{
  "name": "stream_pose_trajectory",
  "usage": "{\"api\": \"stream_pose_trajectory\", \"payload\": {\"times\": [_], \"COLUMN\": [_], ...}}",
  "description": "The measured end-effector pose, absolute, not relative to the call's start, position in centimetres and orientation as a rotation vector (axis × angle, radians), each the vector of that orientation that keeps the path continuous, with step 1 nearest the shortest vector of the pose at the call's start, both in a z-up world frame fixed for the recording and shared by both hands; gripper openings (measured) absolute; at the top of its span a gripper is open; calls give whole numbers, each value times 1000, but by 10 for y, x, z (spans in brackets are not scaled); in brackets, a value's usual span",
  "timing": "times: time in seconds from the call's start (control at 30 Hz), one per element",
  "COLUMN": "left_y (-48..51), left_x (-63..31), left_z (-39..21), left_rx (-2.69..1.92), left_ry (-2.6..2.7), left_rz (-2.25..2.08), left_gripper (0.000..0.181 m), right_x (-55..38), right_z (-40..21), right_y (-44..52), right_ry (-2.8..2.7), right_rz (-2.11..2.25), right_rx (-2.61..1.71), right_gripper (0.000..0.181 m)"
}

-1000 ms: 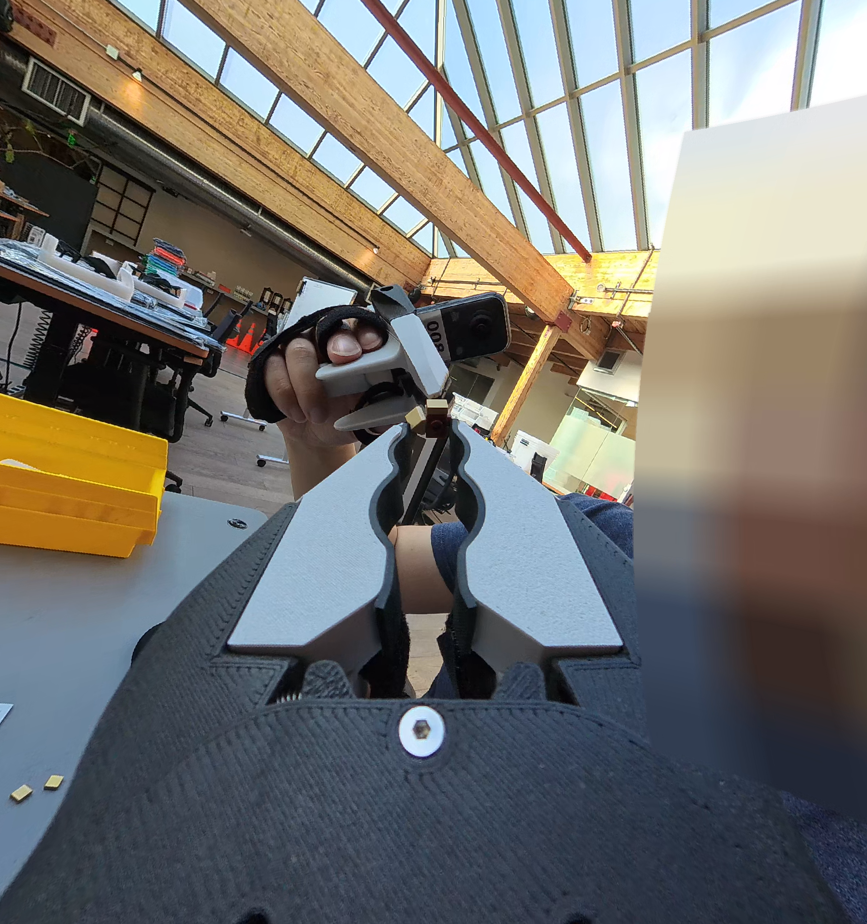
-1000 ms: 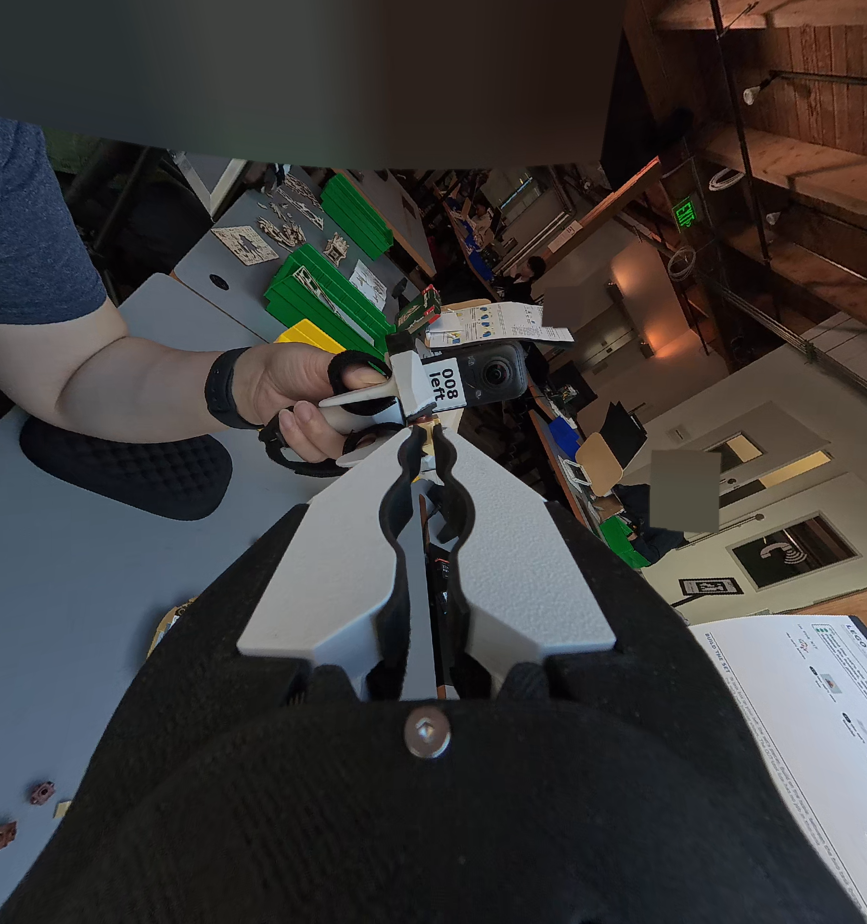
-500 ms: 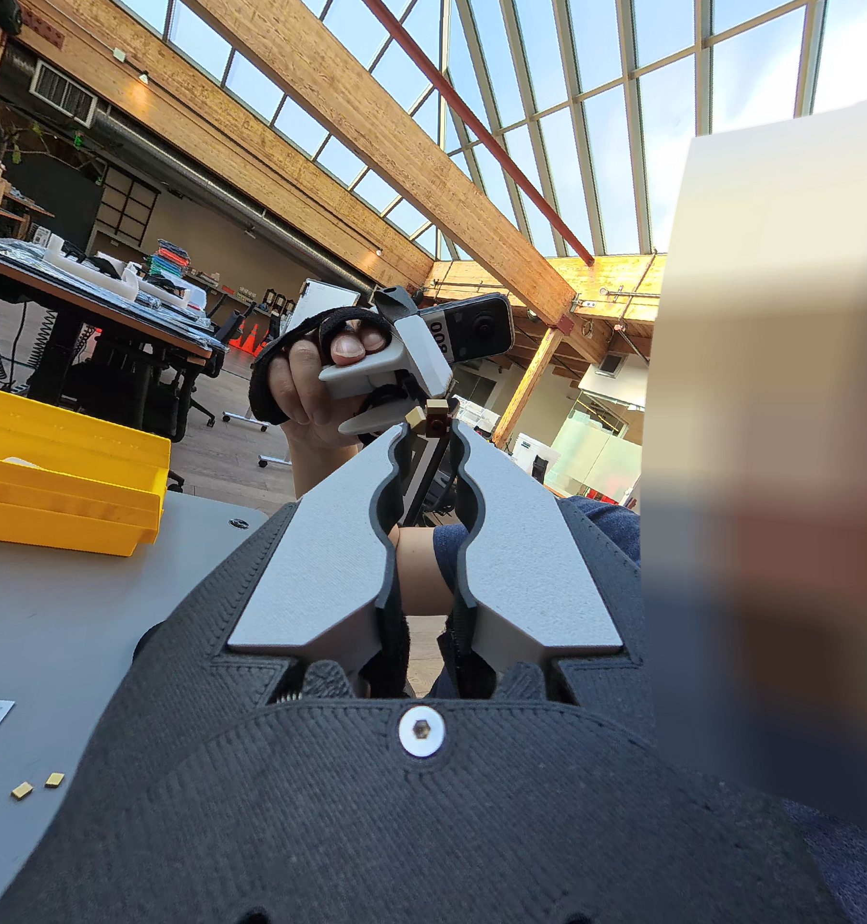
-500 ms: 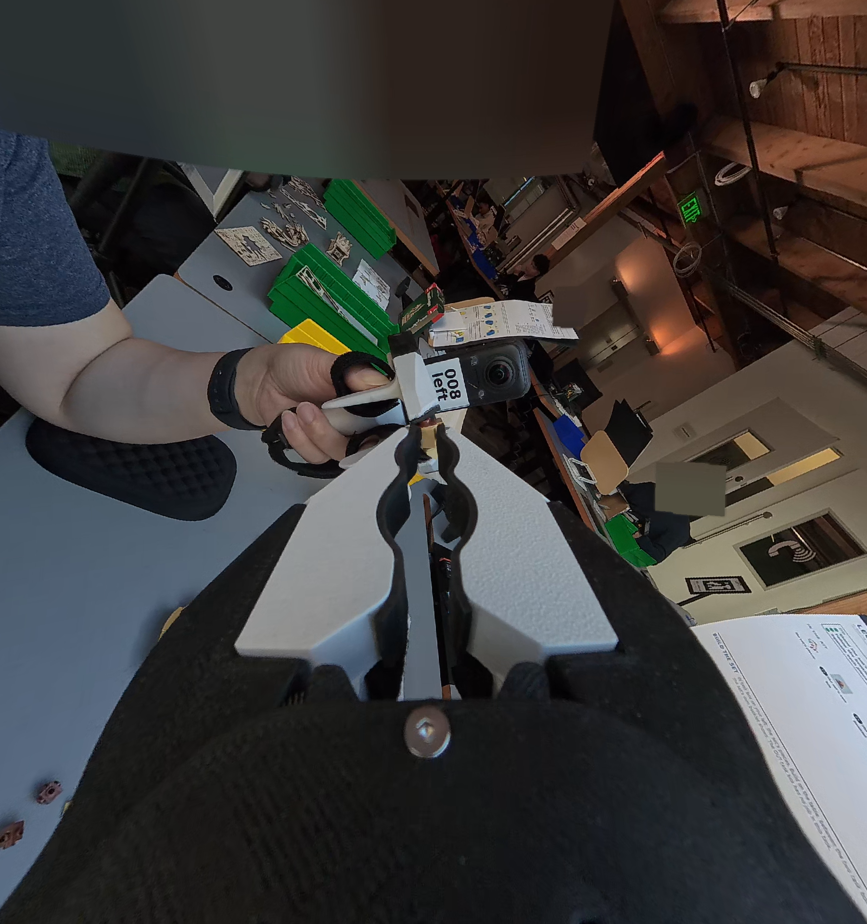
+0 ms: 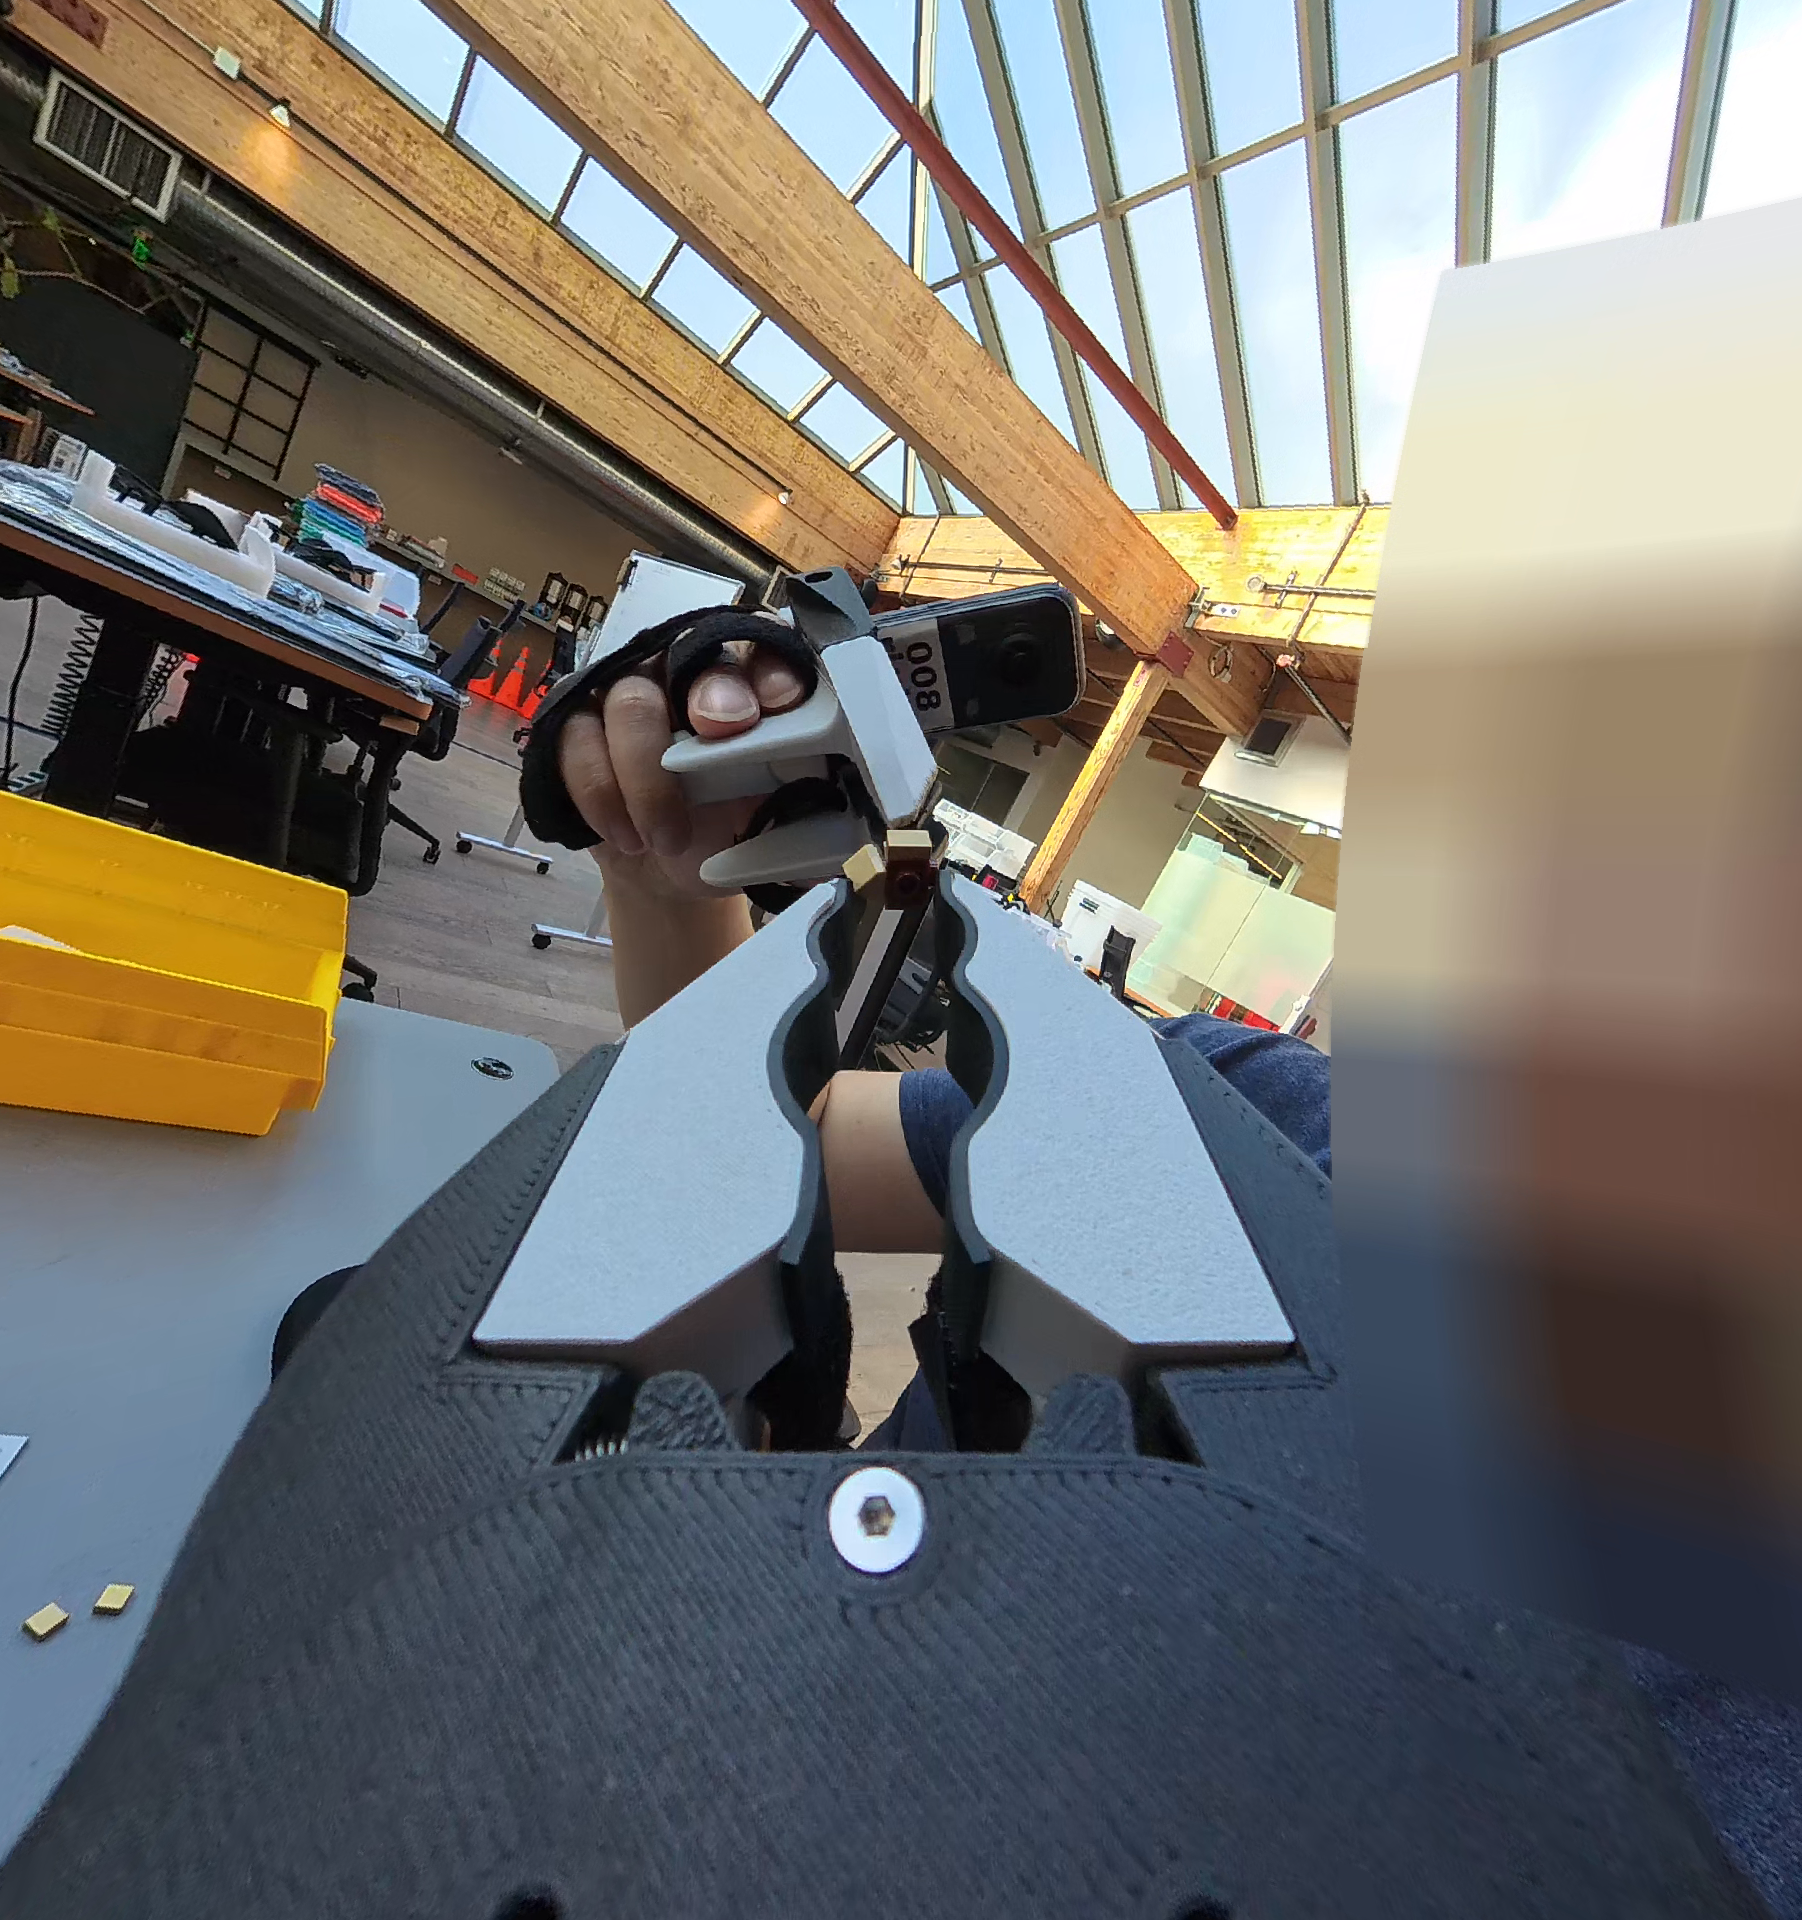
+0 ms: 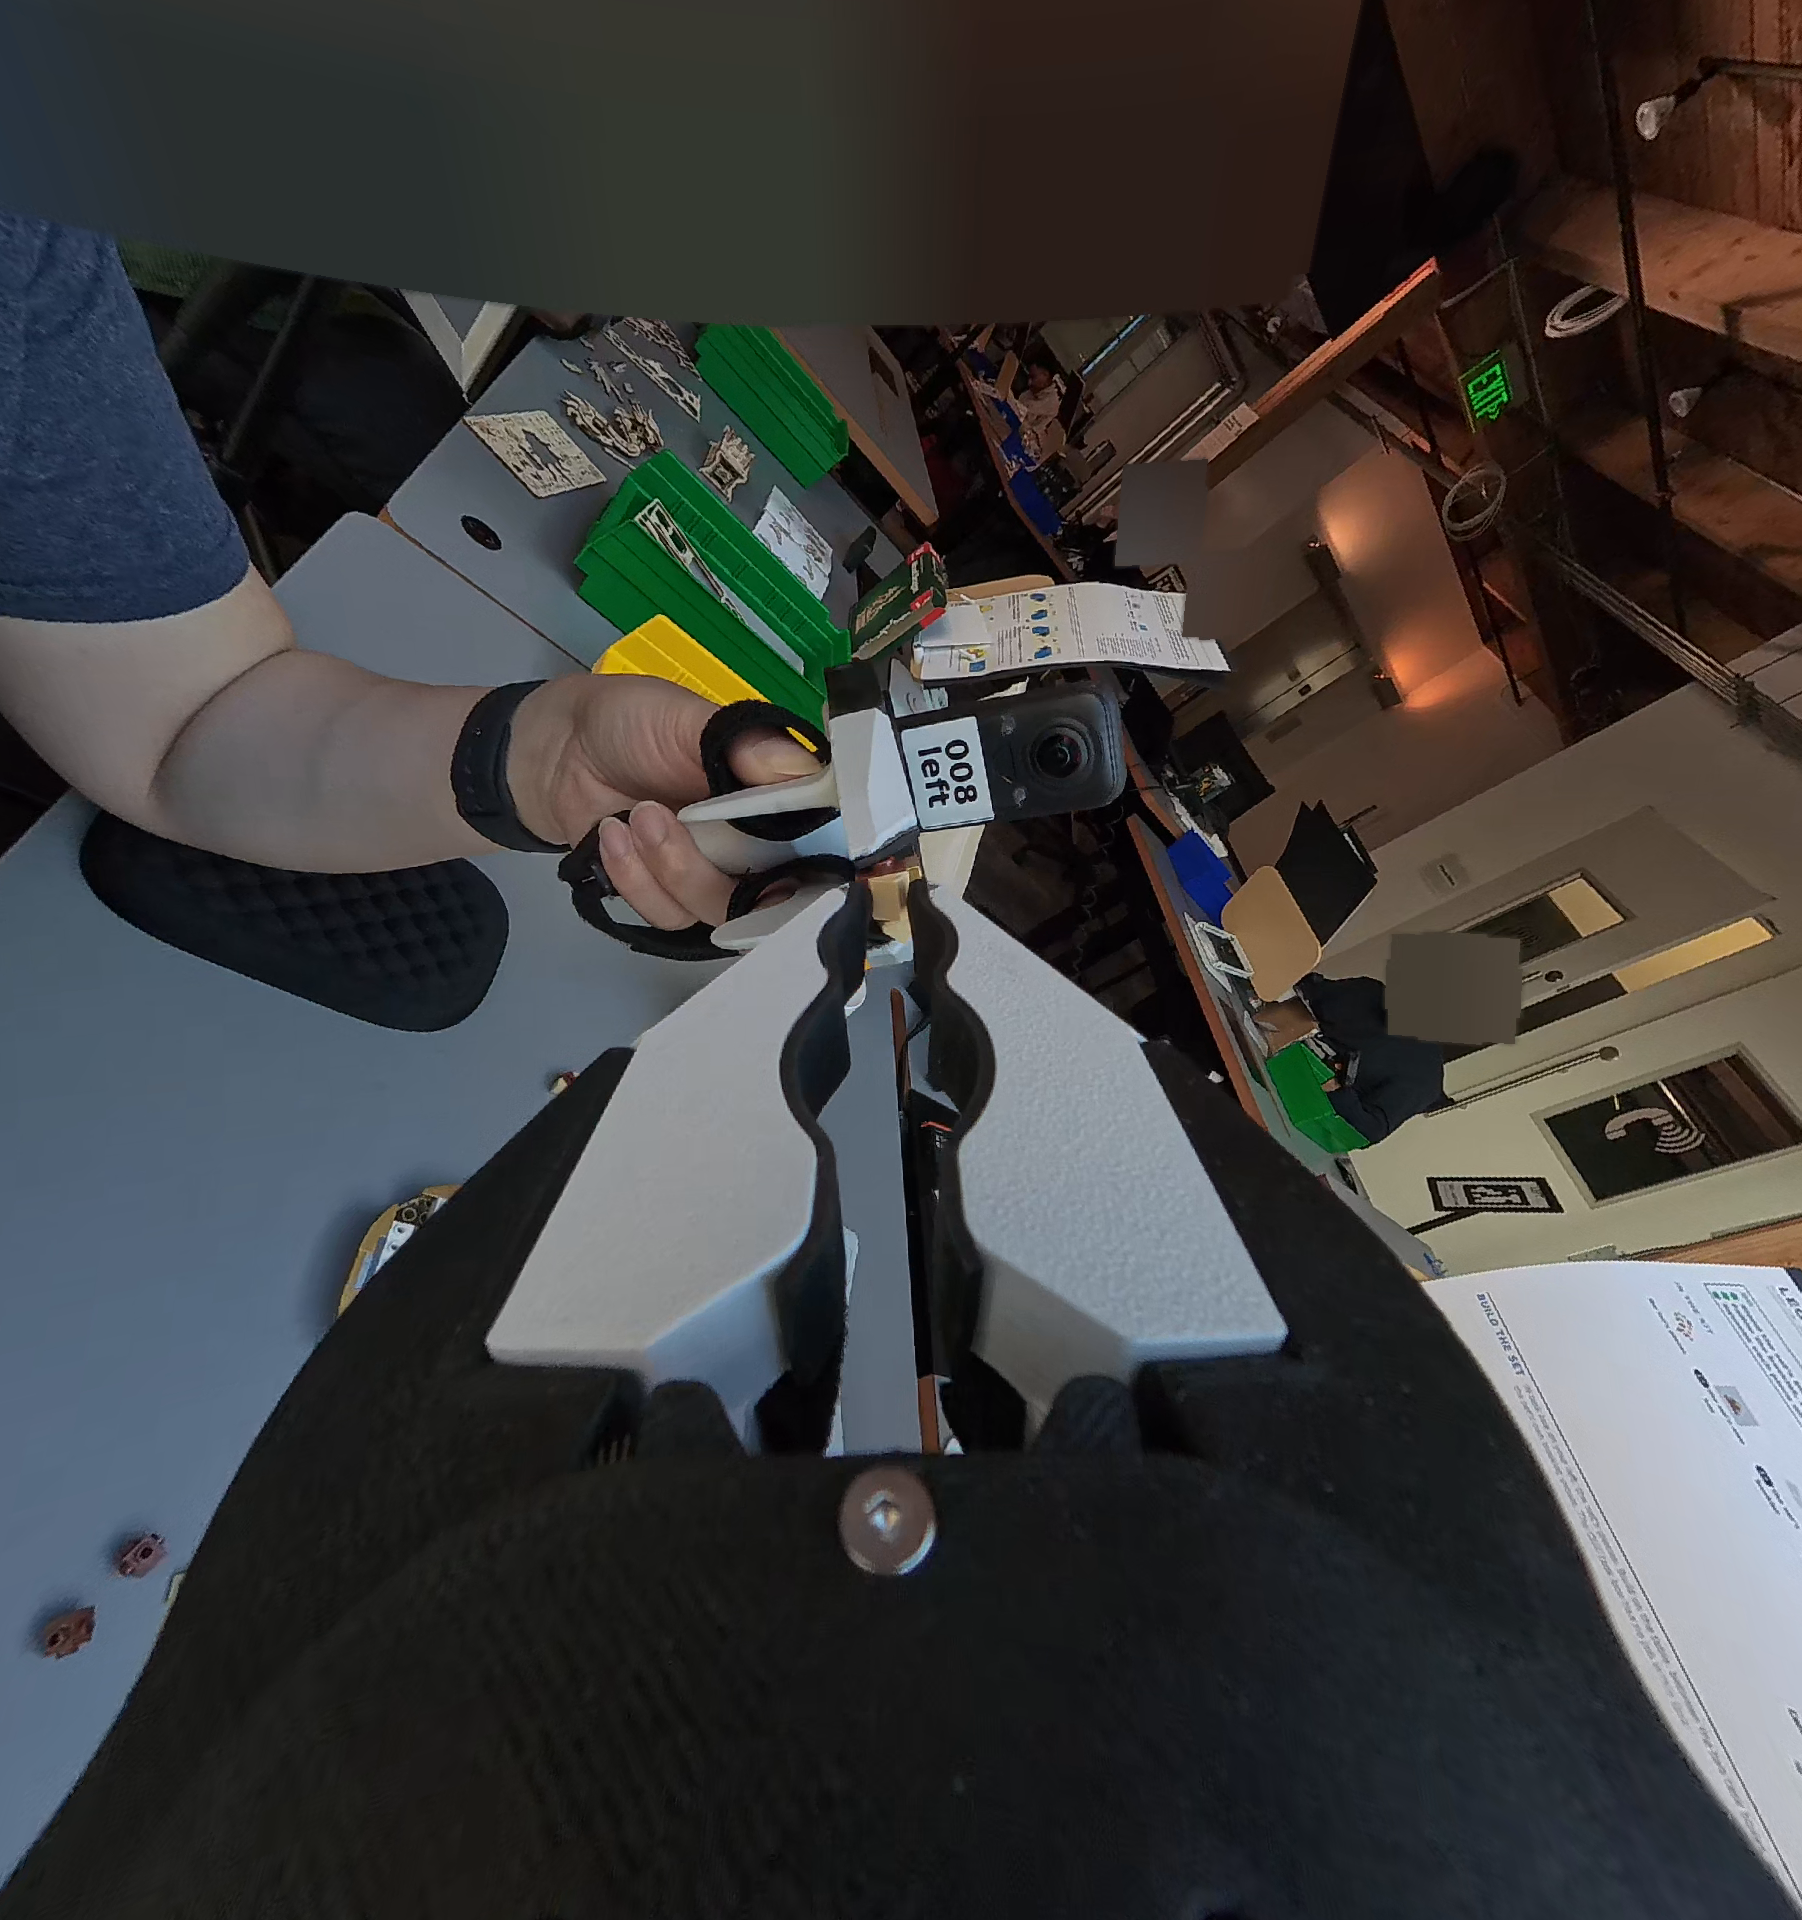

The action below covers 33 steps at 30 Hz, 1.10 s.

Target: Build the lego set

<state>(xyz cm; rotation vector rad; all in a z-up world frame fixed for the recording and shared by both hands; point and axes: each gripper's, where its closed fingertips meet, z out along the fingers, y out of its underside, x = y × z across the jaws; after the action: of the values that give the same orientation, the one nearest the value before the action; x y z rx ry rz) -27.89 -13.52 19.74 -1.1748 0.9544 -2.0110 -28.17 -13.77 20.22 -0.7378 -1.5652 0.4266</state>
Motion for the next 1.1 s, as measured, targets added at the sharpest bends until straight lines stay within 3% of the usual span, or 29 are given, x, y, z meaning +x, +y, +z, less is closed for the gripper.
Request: {"api": "stream_pose_trajectory", "payload": {"times": [1.1], "left_y": [-134], "left_x": [-280], "left_z": [197], "left_rx": [-1161], "left_ry": [962], "left_rz": [-1980], "left_gripper": [12], "right_x": [-286], "right_z": [201], "right_y": [-136], "right_ry": [-1514], "right_rz": [152], "right_rx": [-697], "right_gripper": [5]}}
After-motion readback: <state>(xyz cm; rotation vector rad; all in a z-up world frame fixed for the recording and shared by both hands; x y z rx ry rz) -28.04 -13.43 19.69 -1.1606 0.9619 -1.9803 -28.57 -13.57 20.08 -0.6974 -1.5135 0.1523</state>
